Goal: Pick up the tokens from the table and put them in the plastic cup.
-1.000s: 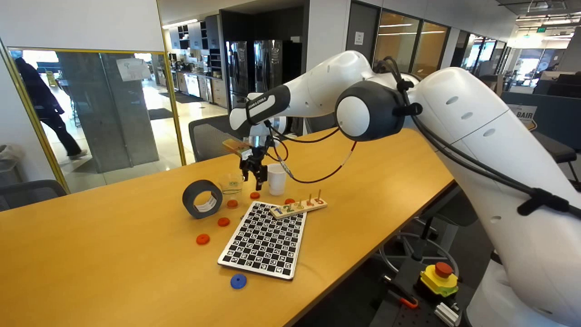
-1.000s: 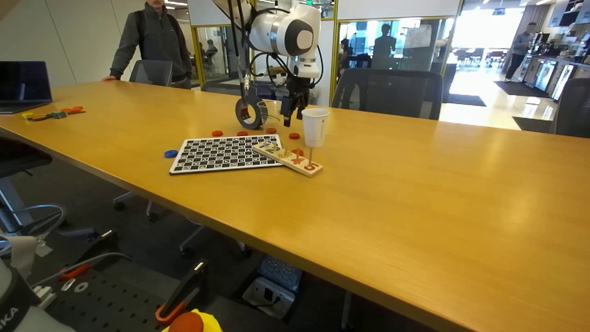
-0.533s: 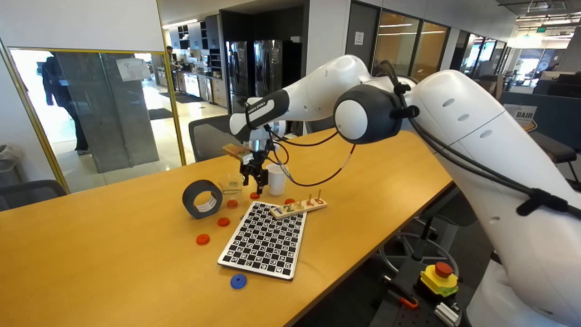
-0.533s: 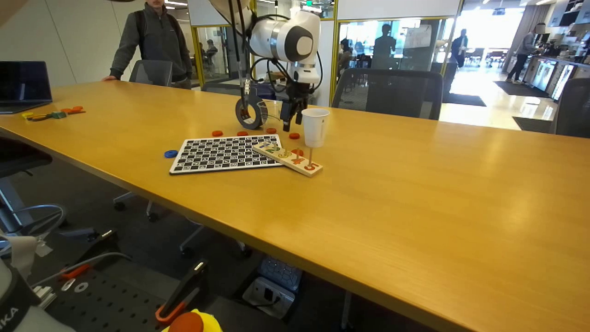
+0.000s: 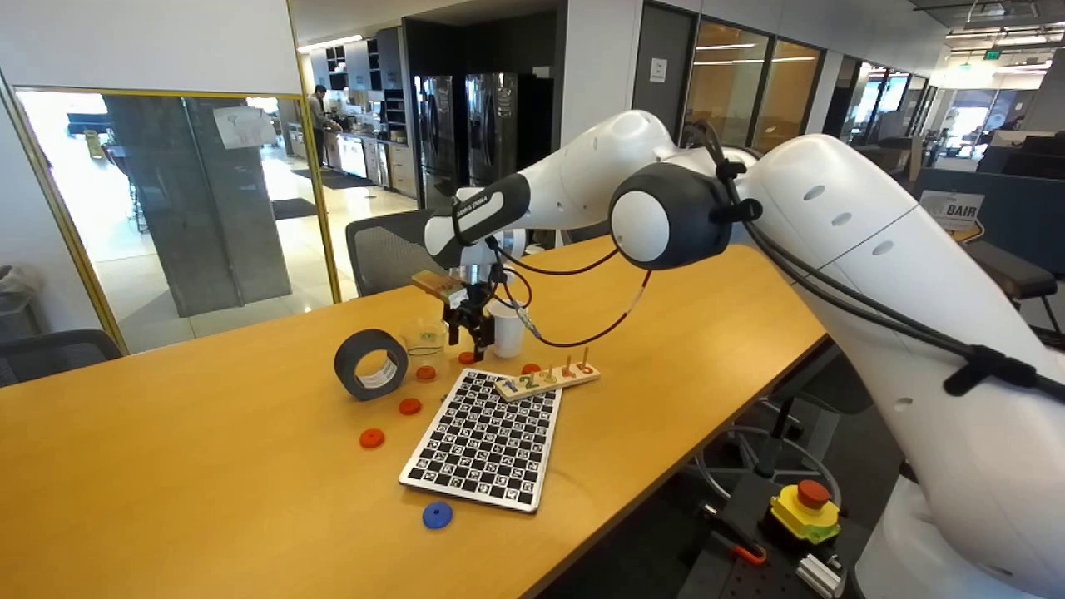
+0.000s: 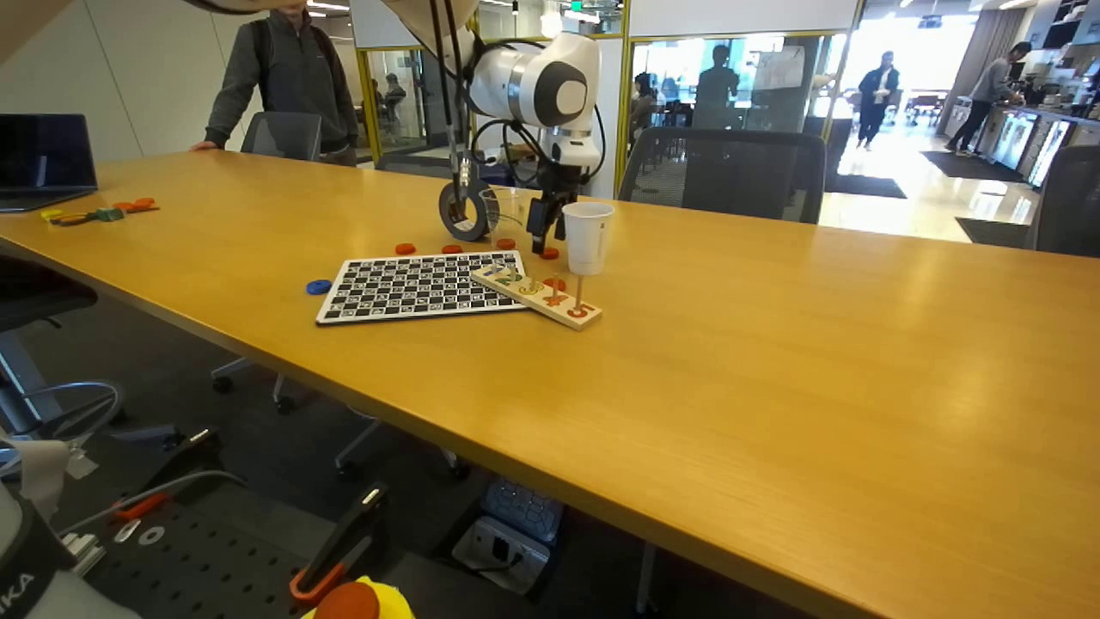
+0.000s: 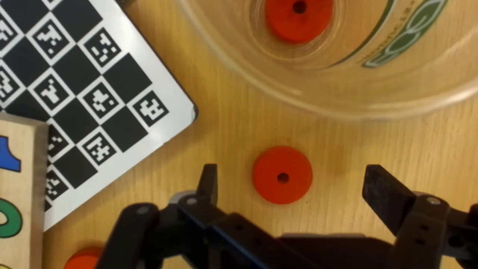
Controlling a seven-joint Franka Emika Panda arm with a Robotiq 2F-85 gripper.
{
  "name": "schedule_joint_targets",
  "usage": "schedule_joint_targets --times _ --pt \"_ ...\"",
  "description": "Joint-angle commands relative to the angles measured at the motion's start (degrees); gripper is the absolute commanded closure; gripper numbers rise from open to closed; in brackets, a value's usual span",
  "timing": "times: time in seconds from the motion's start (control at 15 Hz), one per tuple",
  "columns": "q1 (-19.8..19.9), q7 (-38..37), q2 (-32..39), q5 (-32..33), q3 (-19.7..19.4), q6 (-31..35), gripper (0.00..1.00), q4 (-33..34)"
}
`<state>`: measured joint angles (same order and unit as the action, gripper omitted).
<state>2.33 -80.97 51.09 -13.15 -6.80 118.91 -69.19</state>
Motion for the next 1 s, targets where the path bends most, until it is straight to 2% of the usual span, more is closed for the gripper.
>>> schedule_joint_targets --times 0.0,0.4,0.47,0.53,0.93 --pt "0.85 1.10 1.79 0.26 0.74 1.14 0.00 2.91" --pt "0.51 1.51 2.32 0.79 0.45 2.12 0.00 3.37" --pt "0.46 1.73 2.37 1.00 0.40 1.58 0.25 3.41" --pt "0.40 1.58 2.42 0.97 0.32 1.71 0.25 3.37" --pt "0.58 2.02 2.50 1.00 0.46 0.00 0.73 3.99"
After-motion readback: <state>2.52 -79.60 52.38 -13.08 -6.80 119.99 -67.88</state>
